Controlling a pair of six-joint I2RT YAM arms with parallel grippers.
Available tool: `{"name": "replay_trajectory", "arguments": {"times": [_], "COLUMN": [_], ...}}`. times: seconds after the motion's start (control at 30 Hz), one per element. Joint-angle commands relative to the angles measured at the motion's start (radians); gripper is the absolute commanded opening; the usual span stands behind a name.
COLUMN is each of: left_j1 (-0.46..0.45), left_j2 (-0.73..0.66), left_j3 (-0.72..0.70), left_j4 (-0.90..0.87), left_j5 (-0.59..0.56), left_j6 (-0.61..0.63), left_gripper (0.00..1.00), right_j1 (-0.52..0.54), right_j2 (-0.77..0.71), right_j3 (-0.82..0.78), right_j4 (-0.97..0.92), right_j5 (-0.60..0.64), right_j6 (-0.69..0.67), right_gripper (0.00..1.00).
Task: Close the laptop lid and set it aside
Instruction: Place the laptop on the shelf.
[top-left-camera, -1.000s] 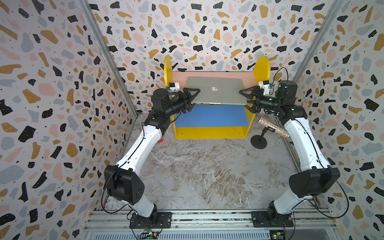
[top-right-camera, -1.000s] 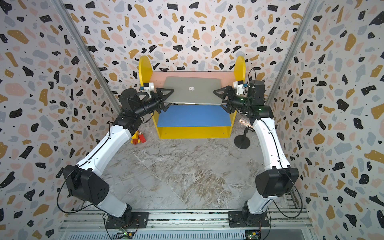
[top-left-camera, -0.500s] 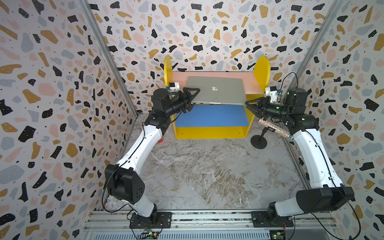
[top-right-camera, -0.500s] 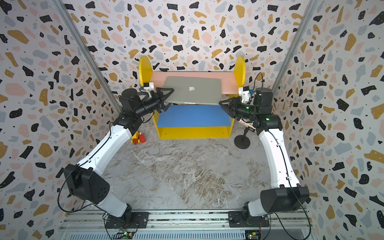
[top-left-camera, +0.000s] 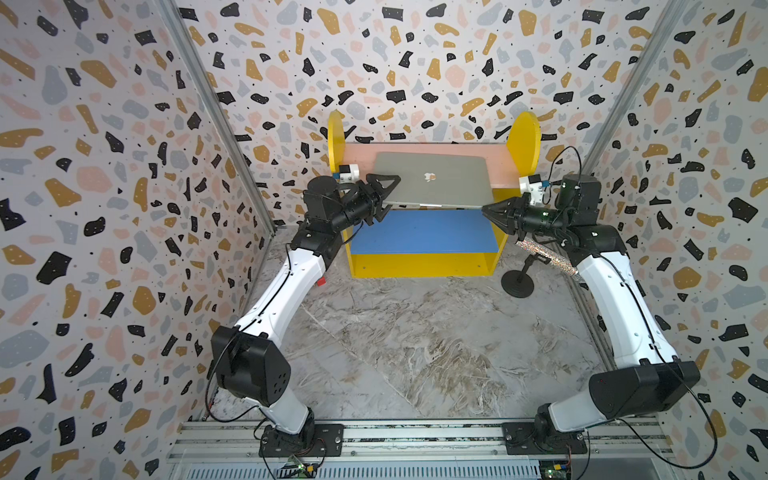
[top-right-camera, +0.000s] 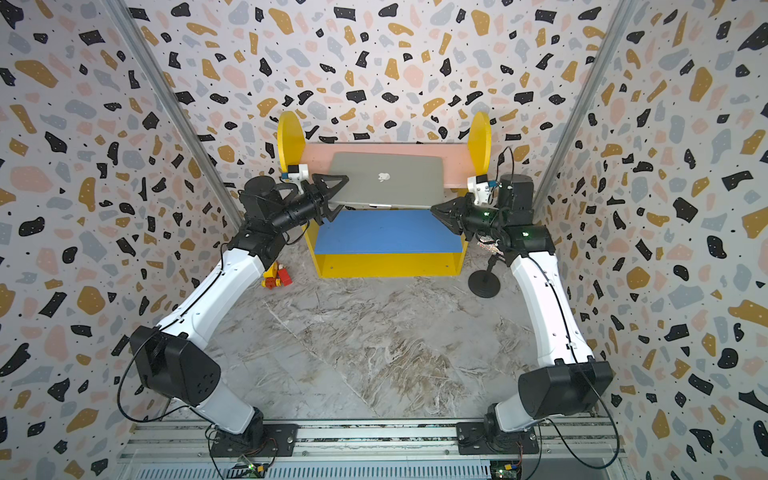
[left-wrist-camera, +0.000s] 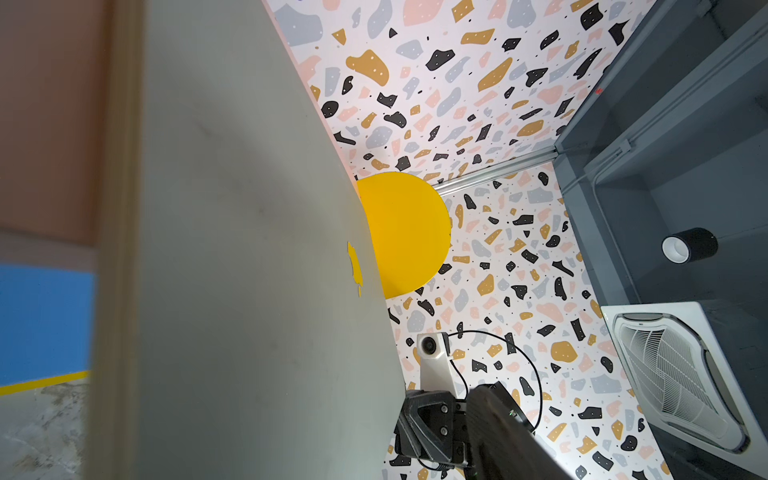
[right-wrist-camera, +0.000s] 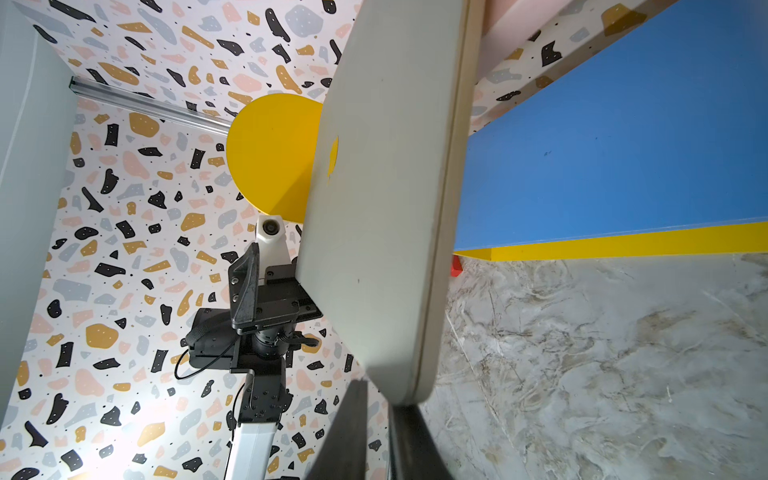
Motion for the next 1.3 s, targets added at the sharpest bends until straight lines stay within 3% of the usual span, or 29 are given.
{"name": "replay_trajectory", "arguments": {"times": [0.0, 0.53, 1.27], "left_j1": [0.002, 0.029, 0.049], "left_j2": [0.008, 0.088, -0.001], "left_j3": [0.05, 0.136, 0.033], "left_j4": [0.09, 0.076, 0.007], "left_j5": [0.001, 0.036, 0.016], "left_j6": [0.003, -0.023, 0.032], "left_gripper": [0.71, 0.71, 0.79], "right_j1": [0.006, 0.007, -0.004], "right_j2": [0.012, 0.096, 0.03], "right_j3": [0.086, 0.163, 0.129], "right_j4": [0.026, 0.03, 0.023], "right_j5": [-0.004, -0.005, -0.031], "right_j6": [0.008, 0.023, 0.007], "right_gripper": [0.16, 0.16, 0.17]}}
